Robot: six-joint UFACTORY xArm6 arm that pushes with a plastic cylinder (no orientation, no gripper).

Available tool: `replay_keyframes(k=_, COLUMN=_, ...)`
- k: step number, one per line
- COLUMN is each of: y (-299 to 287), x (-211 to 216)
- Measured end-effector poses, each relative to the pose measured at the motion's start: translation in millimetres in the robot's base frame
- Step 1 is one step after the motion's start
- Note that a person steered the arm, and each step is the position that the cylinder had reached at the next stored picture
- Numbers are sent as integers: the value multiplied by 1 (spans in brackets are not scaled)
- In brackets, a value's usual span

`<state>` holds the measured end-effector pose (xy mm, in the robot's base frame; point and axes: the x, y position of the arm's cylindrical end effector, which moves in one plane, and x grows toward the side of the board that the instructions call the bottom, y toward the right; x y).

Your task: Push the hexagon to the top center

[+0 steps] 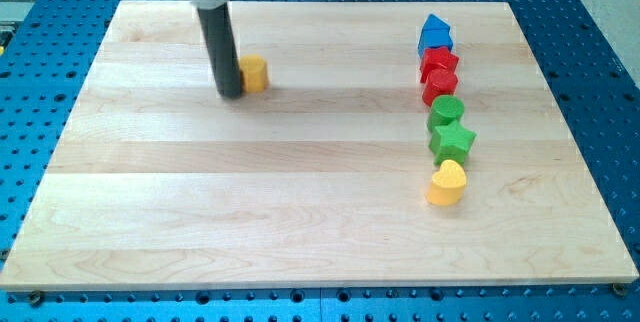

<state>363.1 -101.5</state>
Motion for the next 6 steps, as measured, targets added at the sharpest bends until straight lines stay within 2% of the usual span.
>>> replay_keyframes(k=1, y=4, x=45)
replay_keyframes(k=2, y=8, x=25)
replay_keyframes(k=5, y=75, x=-106)
replay_keyframes(k=6, y=96, x=-123)
